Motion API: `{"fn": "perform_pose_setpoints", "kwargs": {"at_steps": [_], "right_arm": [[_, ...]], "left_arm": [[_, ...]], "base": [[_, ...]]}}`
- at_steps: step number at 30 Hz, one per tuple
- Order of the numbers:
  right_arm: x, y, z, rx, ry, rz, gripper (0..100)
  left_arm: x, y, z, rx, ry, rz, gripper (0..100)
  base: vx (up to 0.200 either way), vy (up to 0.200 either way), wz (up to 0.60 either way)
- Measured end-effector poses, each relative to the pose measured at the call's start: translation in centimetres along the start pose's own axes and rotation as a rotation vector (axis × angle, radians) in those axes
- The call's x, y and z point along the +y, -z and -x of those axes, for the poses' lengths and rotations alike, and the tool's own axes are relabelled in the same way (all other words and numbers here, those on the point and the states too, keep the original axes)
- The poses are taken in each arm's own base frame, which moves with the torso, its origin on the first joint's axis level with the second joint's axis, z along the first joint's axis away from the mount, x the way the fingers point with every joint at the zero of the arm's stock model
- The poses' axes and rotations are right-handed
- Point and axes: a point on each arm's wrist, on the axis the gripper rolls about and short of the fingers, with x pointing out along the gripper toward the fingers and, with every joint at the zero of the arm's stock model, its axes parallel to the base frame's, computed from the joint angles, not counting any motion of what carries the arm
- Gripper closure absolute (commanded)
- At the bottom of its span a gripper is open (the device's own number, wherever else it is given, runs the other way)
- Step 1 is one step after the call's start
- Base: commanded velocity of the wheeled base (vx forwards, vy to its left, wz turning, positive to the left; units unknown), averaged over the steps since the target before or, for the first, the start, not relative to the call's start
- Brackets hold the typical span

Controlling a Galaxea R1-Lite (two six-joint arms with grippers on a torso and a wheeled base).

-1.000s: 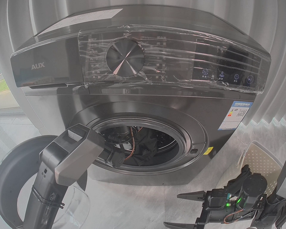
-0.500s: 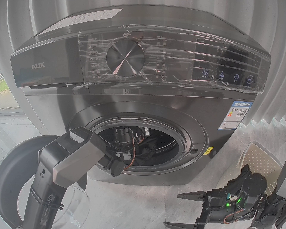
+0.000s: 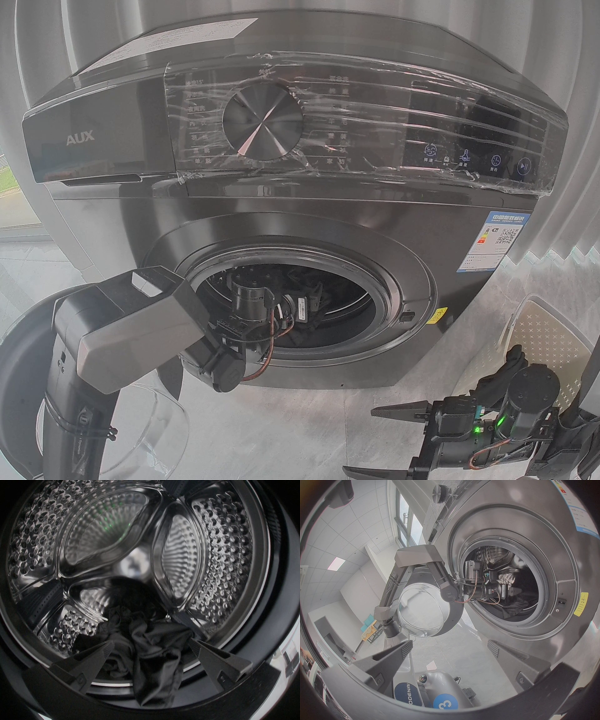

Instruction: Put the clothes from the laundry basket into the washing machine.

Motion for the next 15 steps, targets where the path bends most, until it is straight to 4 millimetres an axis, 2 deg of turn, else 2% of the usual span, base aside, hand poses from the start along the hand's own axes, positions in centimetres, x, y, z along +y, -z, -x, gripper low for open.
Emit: {"fn": "perform_pose_setpoints", "kwargs": {"at_steps": [7,15], "right_arm": [[0.0,0.0,0.0,0.001,-0.001,0.000,0],[0.1,0.0,0.0,0.002,-0.003,-0.001,0]], "left_arm": [[0.1,1.2,0.9,0.065,0.032,-0.018,0],[-0.1,2.6,0.4,0.086,0.042,-0.023,0]], "base": [[0.000,0.000,0.00],[0.000,0.000,0.00]]}}
